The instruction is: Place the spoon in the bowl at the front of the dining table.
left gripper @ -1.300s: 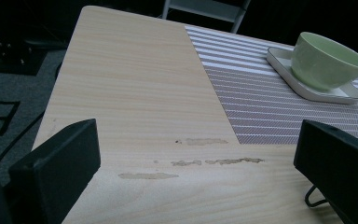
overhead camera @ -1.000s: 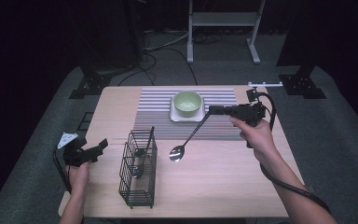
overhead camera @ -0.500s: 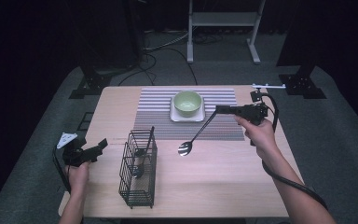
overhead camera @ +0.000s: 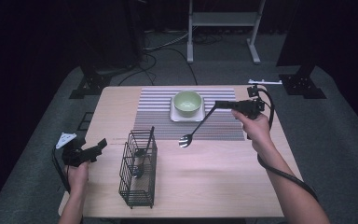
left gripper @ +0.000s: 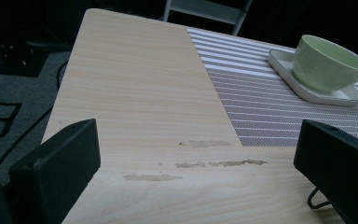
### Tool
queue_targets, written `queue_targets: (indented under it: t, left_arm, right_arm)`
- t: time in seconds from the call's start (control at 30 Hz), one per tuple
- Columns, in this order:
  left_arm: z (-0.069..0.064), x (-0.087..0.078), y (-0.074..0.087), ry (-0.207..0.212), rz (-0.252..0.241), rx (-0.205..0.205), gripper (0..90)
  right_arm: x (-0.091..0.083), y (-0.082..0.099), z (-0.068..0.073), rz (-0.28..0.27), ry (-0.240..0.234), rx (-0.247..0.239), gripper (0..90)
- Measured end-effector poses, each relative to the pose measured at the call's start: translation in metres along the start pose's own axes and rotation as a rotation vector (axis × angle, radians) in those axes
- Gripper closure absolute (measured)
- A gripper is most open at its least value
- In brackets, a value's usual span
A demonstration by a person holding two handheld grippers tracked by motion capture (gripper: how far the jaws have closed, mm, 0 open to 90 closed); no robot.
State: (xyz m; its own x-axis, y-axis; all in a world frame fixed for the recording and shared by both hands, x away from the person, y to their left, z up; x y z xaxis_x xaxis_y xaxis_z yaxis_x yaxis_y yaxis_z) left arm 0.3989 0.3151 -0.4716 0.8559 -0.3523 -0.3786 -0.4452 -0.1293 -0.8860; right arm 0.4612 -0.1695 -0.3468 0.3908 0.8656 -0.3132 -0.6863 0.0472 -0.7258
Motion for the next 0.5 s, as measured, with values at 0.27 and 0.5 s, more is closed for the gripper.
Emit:
queue_targets:
  t: [0.27, 0.5]
  left_arm:
    - [0.000, 0.000, 0.000, 0.001, 0.000, 0.000, 0.0]
    - [0.000, 0.000, 0.000, 0.002, 0.001, 0.000, 0.0]
  right_arm:
    - [0.010, -0.007, -0.009, -0.003, 0.034, 0.003, 89.2]
    - [0.015, -0.012, -0.020, -0.018, 0.058, 0.023, 89.2]
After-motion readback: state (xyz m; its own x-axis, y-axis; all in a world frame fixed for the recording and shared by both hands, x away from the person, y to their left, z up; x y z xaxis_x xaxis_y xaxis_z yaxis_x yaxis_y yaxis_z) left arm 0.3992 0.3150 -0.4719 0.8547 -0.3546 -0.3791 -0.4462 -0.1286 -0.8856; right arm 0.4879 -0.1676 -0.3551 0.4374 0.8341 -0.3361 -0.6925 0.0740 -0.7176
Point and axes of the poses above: each handheld gripper's, and its own axes: x roughly forward along the jaws, y roughly out of its underside, z roughly to its left, the point moved 7 cm from there along x, roughly forward along the jaws, and after that the axes turned 3 degrees about y, right-handed, at the moved point
